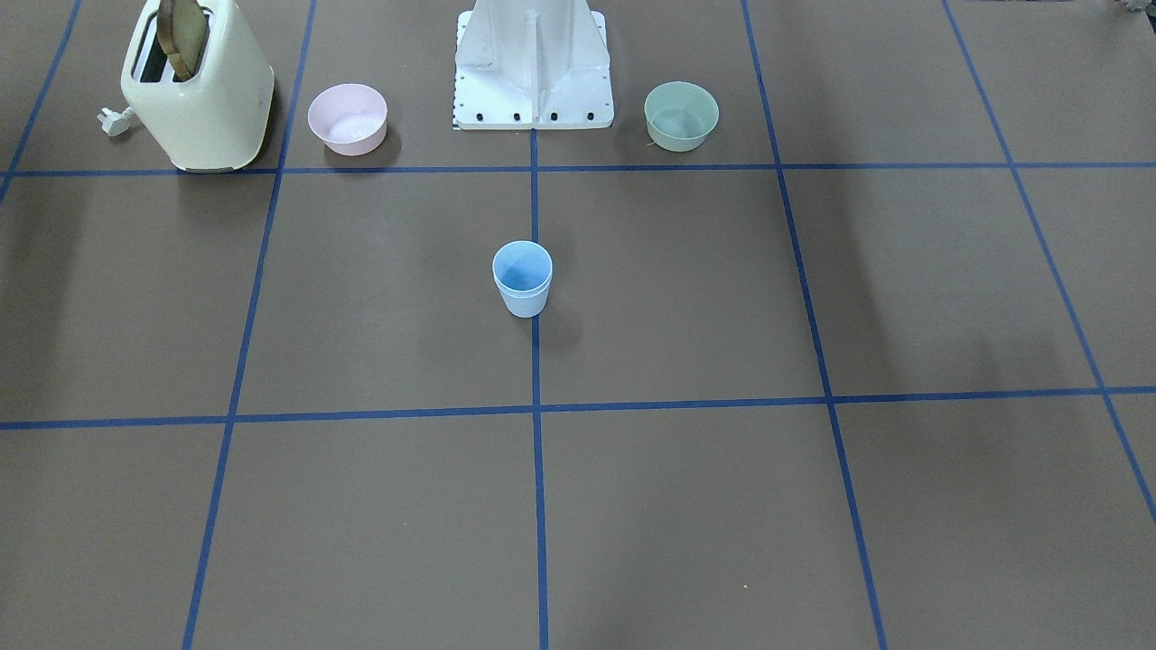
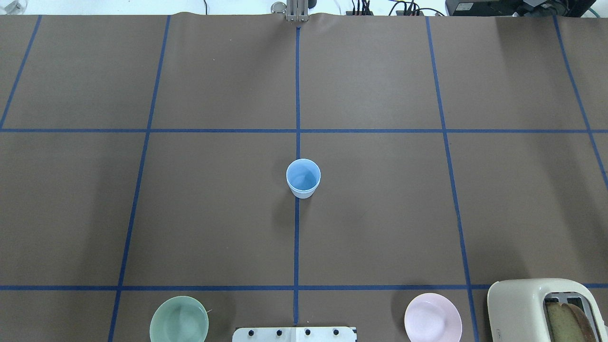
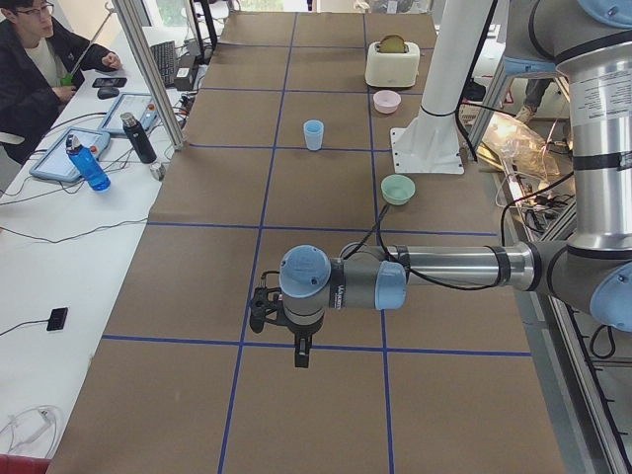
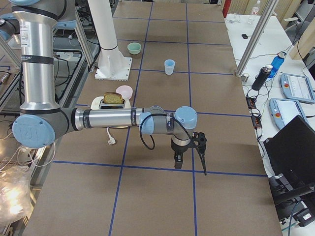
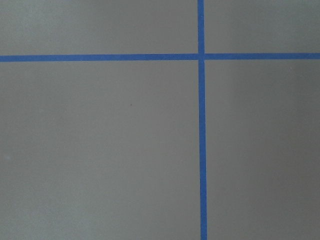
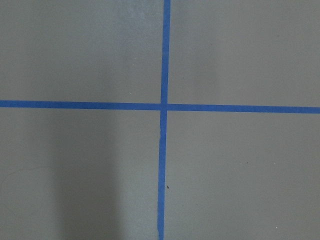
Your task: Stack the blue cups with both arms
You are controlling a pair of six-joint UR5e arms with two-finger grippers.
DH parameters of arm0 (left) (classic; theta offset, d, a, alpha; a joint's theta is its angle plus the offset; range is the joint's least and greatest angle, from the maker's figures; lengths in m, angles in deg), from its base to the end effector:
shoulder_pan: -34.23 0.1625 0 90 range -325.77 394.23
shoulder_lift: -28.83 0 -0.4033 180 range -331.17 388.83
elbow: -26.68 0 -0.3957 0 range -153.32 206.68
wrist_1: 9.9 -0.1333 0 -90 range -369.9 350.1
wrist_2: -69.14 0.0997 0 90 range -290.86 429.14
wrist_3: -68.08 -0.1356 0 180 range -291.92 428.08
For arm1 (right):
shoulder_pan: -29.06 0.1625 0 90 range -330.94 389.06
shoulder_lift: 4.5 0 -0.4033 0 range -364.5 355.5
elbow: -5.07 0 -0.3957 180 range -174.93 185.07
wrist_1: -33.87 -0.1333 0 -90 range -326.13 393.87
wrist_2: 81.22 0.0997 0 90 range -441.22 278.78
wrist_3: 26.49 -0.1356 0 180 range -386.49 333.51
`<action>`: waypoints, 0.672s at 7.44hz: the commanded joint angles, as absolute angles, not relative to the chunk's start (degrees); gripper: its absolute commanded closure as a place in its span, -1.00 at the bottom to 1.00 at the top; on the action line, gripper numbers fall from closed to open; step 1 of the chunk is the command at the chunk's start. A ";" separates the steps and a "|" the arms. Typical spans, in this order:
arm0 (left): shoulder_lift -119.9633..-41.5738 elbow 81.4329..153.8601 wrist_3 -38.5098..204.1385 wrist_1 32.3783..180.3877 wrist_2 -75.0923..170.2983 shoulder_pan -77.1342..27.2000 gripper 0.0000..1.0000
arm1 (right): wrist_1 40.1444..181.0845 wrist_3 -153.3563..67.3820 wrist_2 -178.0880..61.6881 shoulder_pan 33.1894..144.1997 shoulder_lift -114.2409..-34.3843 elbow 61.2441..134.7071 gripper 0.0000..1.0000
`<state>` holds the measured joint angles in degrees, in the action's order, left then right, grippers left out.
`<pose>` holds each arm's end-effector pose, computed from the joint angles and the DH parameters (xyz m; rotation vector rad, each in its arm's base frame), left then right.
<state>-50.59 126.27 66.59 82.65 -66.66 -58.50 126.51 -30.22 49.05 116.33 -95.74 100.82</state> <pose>-0.0562 -0.4216 0.6576 0.0552 0.7978 -0.0096 0.0223 -0.4904 0.6347 -0.0084 -0.7034 0.0053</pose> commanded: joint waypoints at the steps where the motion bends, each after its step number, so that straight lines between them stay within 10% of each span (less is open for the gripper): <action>1: -50.54 126.17 66.59 82.65 -66.65 -58.50 -0.97 | 126.50 -30.44 48.95 116.34 -95.82 100.61 -1.00; 5: -50.54 125.99 66.59 82.65 -66.65 -58.50 -0.97 | 126.50 -30.18 49.12 116.34 -96.35 100.87 -1.00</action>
<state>-50.54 126.02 66.59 82.65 -66.66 -58.50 126.50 -30.35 49.11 116.34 -96.11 100.83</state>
